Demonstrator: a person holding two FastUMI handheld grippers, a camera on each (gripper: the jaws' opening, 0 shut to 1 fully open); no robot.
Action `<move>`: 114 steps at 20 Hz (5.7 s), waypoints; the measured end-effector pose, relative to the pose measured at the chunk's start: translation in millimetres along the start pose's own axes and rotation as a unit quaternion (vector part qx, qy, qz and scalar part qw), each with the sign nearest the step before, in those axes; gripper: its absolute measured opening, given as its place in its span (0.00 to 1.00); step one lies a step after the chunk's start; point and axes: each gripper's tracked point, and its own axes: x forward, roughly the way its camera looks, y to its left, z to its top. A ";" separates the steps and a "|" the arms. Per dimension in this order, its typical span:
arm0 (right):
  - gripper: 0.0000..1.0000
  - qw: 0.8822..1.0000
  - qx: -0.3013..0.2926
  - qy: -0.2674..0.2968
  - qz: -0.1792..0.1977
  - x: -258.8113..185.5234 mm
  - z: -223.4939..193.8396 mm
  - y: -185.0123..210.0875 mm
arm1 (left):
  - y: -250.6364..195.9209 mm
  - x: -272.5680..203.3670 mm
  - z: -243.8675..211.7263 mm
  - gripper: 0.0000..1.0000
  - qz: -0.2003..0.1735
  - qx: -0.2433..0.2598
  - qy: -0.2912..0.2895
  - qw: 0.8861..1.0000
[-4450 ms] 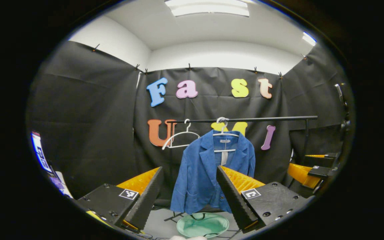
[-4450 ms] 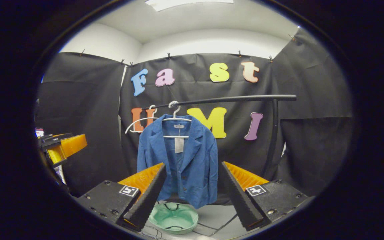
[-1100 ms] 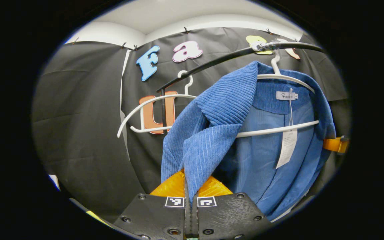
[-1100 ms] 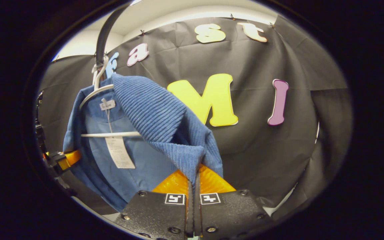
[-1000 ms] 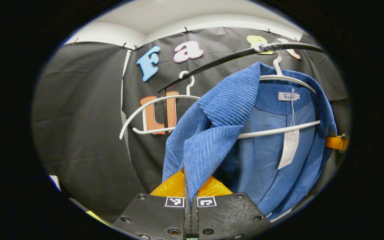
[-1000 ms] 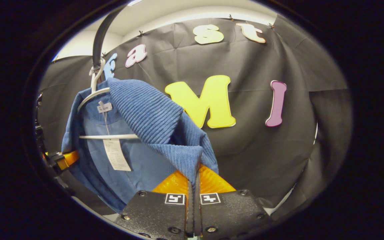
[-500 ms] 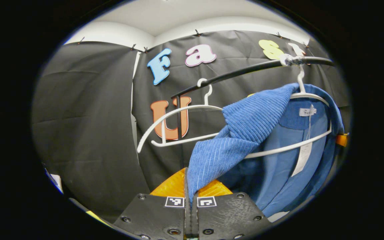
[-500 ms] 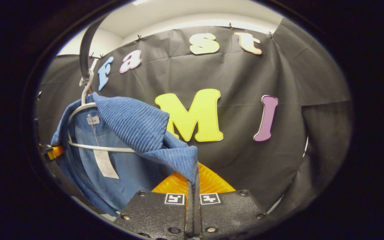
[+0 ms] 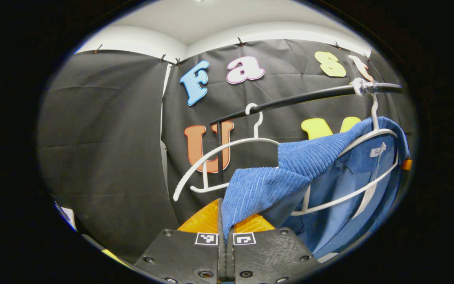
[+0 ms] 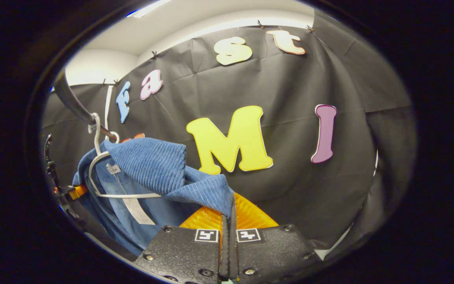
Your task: Grasp the clothes on the hanger with both hands and then place them into the laundry hamper below.
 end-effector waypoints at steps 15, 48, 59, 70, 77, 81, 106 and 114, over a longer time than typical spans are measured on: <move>0.03 0.997 0.061 -0.033 0.044 -3.4 48.8 8.0 | 3.5 11.4 26.7 0.04 0.008 -0.015 -0.014 1.000; 0.04 0.988 0.054 0.141 -0.023 31.3 -115.9 7.6 | 27.9 -1.6 -98.0 0.00 0.008 -0.040 0.128 0.991; 0.04 0.975 0.084 0.204 0.017 -23.5 -188.9 110.6 | -30.3 -58.1 -137.9 0.00 -0.091 -0.017 0.168 0.981; 0.04 0.966 0.039 0.248 0.056 -60.9 -246.9 176.7 | -87.2 -111.4 -192.0 0.00 -0.169 -0.052 0.222 0.959; 0.04 0.944 0.012 0.330 0.028 -88.5 -340.5 155.1 | -92.9 -140.4 -298.7 0.04 -0.173 -0.064 0.298 0.937; 0.04 0.926 -0.010 0.376 0.023 -101.7 -397.3 157.7 | -92.1 -157.5 -349.2 0.01 -0.172 -0.057 0.344 0.921; 0.67 0.879 -0.025 0.474 -0.053 -135.9 -504.2 125.3 | -76.9 -217.6 -459.2 1.00 -0.156 -0.035 0.490 0.857; 0.78 0.879 -0.026 0.471 -0.077 -157.9 -504.7 116.3 | -71.5 -227.8 -438.0 0.97 -0.168 -0.023 0.470 0.866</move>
